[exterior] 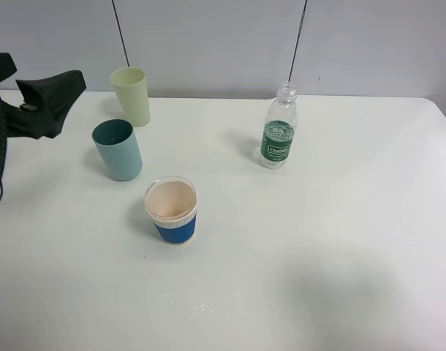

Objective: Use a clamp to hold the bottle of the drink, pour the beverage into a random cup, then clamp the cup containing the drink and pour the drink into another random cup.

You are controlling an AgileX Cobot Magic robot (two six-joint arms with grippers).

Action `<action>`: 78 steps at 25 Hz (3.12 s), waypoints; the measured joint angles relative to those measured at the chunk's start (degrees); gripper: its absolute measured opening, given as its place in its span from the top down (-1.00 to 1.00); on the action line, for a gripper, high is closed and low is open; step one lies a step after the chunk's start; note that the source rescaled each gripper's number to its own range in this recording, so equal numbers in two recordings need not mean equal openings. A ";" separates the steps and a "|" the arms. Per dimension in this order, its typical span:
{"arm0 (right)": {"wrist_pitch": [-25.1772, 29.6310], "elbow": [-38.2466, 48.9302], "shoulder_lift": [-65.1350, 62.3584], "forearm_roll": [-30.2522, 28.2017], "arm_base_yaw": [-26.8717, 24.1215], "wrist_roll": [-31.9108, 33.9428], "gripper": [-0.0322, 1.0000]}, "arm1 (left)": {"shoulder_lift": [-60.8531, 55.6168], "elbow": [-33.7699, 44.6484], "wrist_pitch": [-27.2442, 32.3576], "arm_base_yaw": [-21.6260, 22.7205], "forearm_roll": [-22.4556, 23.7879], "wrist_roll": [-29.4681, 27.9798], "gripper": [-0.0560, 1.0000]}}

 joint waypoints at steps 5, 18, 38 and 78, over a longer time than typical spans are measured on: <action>0.00 0.00 0.00 0.00 0.00 0.00 -1.00 | -7.71 -10.56 29.65 0.00 -0.21 0.04 -0.96; 0.00 0.00 0.00 0.00 0.00 0.05 -1.00 | -22.15 -23.00 65.35 0.00 -1.46 -1.56 -0.96; 0.00 0.00 0.00 0.00 0.00 -0.01 -1.00 | -42.27 -20.49 83.32 12.81 -2.05 -3.38 -0.96; 0.00 0.00 0.00 0.00 0.00 0.04 -1.00 | -53.85 -12.49 90.40 12.81 -7.53 8.12 -0.98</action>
